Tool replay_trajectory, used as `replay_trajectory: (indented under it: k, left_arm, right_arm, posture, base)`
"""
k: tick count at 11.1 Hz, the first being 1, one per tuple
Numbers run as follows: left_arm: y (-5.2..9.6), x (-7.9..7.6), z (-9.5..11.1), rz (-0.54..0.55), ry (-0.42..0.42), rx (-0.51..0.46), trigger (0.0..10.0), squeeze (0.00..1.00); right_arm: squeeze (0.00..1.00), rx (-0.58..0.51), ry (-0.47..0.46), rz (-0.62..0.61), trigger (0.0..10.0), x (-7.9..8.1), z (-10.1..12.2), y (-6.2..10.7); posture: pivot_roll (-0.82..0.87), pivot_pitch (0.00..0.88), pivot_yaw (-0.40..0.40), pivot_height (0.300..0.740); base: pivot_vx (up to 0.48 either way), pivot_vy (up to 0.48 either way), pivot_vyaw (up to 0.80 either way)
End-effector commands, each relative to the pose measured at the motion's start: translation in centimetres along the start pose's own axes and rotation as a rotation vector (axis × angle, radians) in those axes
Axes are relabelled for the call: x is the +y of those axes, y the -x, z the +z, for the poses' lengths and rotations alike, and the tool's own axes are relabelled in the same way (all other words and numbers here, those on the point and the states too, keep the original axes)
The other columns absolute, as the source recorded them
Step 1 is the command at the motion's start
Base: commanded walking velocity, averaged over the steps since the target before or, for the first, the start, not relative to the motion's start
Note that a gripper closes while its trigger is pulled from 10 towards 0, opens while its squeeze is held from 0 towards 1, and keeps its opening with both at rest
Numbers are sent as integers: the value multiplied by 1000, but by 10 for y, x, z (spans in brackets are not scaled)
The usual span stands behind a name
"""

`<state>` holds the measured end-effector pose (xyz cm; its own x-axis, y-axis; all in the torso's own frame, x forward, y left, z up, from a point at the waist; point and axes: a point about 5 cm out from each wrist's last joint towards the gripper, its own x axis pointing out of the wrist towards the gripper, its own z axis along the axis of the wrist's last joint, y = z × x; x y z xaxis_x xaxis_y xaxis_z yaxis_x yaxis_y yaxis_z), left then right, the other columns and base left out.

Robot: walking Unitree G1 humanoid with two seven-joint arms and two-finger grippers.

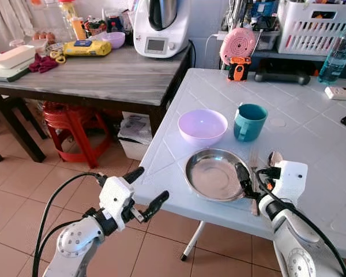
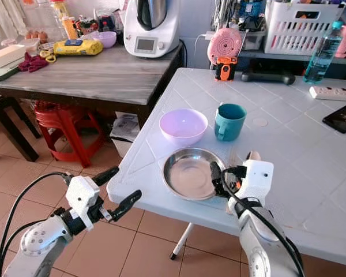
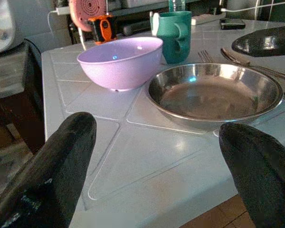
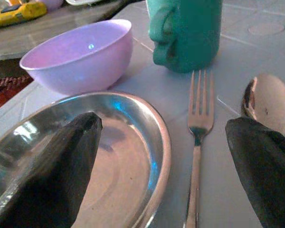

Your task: Setting the table

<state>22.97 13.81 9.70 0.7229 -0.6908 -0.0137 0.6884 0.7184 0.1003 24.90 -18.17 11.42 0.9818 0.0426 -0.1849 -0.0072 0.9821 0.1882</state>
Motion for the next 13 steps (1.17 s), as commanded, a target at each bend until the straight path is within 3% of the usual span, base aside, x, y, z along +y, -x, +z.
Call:
replay_trajectory:
  k: [1, 8, 9, 10, 11, 13]
  left_arm:
    - [1, 1, 3, -26, -21, -3, 10000, 0]
    - [-3, -2, -2, -81, -36, 15, 10000, 0]
    - [-3, -2, -2, -80, -35, 14, 10000, 0]
    - [-3, -2, -1, -81, -38, 13, 10000, 0]
    - [-3, -2, 0, -81, -40, 12, 10000, 0]
    - [-3, -3, 0, -79, -35, 12, 10000, 0]
  right_arm:
    - [0, 11, -9, 0, 10000, 0, 1, -4]
    - [0, 94, -63, 28, 10000, 6, -2, -24]
    - [0, 101, -60, 37, 8275, 8, -2, -27]
    - [0, 106, -54, 43, 1412, 10, -3, -30]
    - [0, 114, -43, 54, 0, 12, -3, -31]
    - [0, 147, -43, 77, 0, 18, -7, -33]
  posture:
    - [-40, 0, 65, 740]
    - [-36, 0, 65, 740]
    - [-36, 0, 65, 740]
    - [-32, 0, 65, 740]
    - [-30, 0, 65, 740]
    - [-32, 0, 66, 740]
  base:
    - [0, 0, 0]
    - [0, 0, 0]
    - [0, 0, 0]
    - [0, 0, 0]
    - [0, 0, 0]
    - [0, 0, 0]
